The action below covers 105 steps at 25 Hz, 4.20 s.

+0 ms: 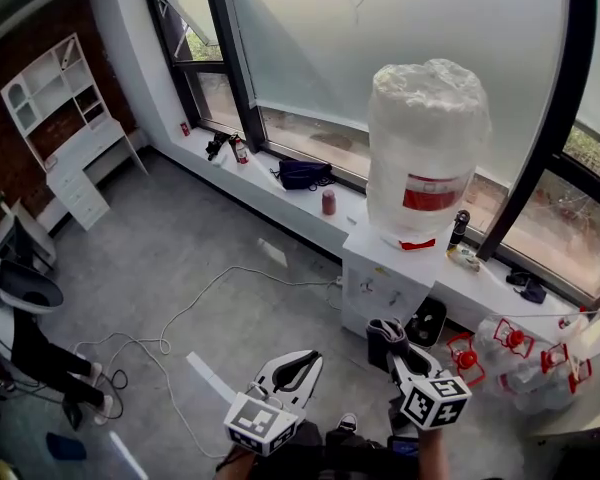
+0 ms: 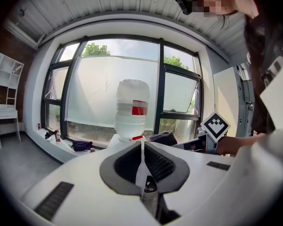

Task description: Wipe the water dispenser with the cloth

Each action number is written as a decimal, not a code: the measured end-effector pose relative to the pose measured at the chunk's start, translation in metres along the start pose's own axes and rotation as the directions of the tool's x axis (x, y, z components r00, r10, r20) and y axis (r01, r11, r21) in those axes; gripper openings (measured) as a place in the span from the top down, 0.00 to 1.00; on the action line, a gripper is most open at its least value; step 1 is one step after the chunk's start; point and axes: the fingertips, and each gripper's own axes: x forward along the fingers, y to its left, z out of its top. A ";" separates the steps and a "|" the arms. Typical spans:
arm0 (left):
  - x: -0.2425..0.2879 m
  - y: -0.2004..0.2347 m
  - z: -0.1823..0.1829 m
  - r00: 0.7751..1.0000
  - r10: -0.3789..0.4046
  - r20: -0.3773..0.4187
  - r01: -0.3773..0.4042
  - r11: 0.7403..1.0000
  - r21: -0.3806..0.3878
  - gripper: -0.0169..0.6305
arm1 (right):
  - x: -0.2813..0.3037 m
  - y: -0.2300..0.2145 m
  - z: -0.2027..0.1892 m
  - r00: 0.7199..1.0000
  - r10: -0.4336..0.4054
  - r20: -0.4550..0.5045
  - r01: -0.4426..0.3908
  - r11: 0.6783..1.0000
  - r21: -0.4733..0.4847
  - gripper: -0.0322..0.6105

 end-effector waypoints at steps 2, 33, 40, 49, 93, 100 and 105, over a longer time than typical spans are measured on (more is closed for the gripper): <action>0.004 0.007 0.000 1.000 0.003 -0.002 -0.003 1.000 -0.007 0.94 | 0.010 -0.002 -0.001 1.000 -0.002 -0.012 0.002 1.000 0.001 0.79; 0.076 0.184 0.019 0.977 -0.211 -0.039 0.213 0.975 0.057 0.94 | 0.301 -0.056 0.072 0.975 -0.217 -0.049 0.221 0.925 0.309 0.79; 0.067 0.207 0.014 0.978 -0.197 -0.063 0.200 0.979 0.044 0.94 | 0.308 -0.099 0.044 0.946 -0.305 -0.111 0.322 0.834 0.448 0.79; 0.075 0.197 0.014 0.967 -0.241 -0.079 0.244 0.969 0.026 0.94 | 0.246 -0.156 0.042 0.916 -0.397 -0.066 0.367 0.757 0.541 0.79; 0.094 0.166 -0.030 0.975 -0.211 -0.074 0.213 0.977 0.025 0.94 | 0.277 -0.076 -0.008 0.946 -0.240 -0.220 0.245 0.969 -0.003 0.79; 0.088 0.206 -0.072 0.966 -0.236 -0.110 0.238 0.971 0.004 0.94 | 0.337 -0.066 -0.031 0.926 -0.301 -0.225 0.286 0.953 -0.098 0.79; 0.101 0.223 -0.093 0.960 -0.256 -0.113 0.257 0.966 -0.002 0.94 | 0.352 -0.081 -0.037 0.907 -0.360 -0.218 0.330 0.930 -0.159 0.79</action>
